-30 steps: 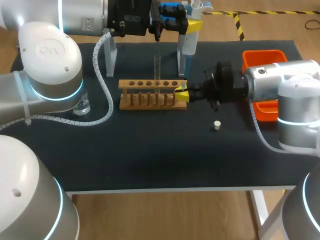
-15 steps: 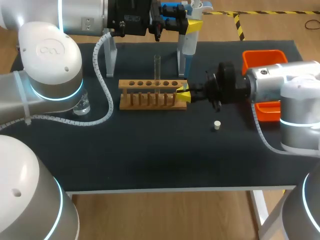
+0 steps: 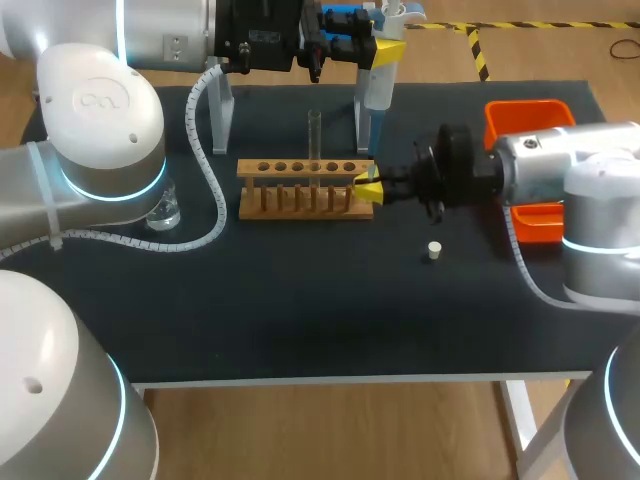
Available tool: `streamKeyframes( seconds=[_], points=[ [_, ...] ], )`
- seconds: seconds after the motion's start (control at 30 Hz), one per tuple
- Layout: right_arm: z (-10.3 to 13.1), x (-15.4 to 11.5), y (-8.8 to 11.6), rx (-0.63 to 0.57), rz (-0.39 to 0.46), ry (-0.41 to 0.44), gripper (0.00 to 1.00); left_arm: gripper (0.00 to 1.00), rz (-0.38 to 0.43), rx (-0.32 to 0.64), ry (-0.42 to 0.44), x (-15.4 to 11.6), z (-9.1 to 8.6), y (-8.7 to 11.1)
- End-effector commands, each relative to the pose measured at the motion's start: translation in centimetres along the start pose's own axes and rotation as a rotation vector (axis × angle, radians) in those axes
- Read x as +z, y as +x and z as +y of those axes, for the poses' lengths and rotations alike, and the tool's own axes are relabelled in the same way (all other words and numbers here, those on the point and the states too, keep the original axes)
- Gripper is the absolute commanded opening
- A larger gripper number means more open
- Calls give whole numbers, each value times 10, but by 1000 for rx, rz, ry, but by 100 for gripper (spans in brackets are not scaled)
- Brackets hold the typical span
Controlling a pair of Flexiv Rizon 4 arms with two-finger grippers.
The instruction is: Invert the test tube, pick up the pipette, mount the tip to pipette, aspirate from beaker and dispense into the tube, eject the tip, return the pipette, and cap with the stopper.
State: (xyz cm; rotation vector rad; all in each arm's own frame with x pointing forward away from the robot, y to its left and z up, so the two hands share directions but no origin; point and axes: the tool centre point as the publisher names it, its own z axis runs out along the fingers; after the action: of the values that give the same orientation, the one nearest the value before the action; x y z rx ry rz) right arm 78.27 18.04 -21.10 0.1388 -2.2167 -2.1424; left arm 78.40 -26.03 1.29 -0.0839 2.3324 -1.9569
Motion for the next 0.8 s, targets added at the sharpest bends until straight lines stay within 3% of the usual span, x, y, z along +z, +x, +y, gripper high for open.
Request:
streamKeyframes(
  seconds=[0.03, 0.8],
  points=[
    [3, 0, -1, 1, 2, 2, 0, 0, 0, 1, 2, 0, 0, 0],
    [7, 1, -5, -1, -3, 0, 0, 0, 0, 1, 2, 0, 0, 0]
  ],
)
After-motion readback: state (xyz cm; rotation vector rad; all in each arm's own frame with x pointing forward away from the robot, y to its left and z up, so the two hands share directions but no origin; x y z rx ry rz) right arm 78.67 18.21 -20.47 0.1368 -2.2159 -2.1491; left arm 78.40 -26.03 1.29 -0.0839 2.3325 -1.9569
